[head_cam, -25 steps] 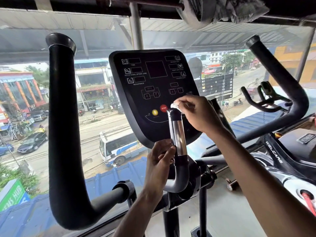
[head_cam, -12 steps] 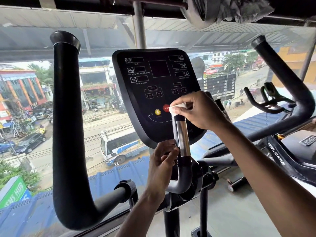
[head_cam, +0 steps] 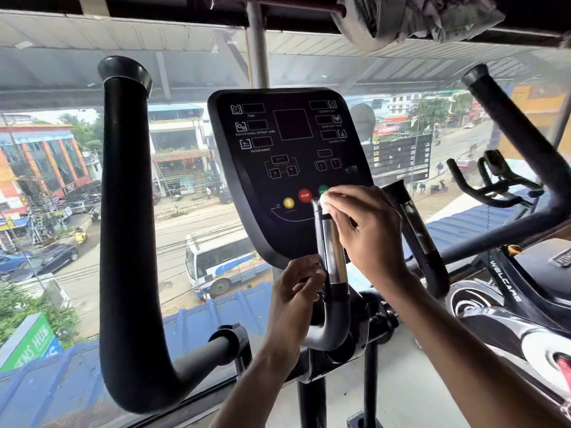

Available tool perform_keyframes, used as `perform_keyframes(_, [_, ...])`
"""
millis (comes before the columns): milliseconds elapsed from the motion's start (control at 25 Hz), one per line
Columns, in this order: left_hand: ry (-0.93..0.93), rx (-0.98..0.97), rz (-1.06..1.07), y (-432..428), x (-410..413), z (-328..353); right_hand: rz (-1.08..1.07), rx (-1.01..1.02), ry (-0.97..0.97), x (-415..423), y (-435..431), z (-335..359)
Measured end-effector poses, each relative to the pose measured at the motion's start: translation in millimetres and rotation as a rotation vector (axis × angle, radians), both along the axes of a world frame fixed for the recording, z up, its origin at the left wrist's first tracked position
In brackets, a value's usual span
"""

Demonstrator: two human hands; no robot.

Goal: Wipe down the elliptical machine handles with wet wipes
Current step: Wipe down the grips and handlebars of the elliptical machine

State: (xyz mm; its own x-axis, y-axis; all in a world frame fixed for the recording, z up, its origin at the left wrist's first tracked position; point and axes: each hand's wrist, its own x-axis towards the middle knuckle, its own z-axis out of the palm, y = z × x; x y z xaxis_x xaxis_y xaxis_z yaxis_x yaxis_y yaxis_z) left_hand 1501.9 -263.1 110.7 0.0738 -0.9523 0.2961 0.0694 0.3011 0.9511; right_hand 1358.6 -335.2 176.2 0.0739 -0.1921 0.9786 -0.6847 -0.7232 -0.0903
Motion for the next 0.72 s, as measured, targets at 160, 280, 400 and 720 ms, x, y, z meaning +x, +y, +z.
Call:
perform_keyframes(160, [-0.016, 0.019, -0.009, -1.0, 2.8, -6.7, 0.073, 0.057, 0.034, -4.4, 11.5, -25.8])
perform_keyframes(280, [-0.034, 0.019, 0.004, -0.6, 4.5, -14.0, 0.010, 0.077, -0.069, 0.6, 5.5, -12.3])
perform_keyframes(400, [-0.050, 0.016, -0.015, 0.9, 4.0, -18.7, 0.035, 0.074, -0.008, 4.9, 5.0, -7.9])
perform_keyframes(720, [-0.068, 0.046, 0.017, 7.8, -0.7, -19.0, 0.072, 0.091, 0.016, -2.3, 12.1, -19.7])
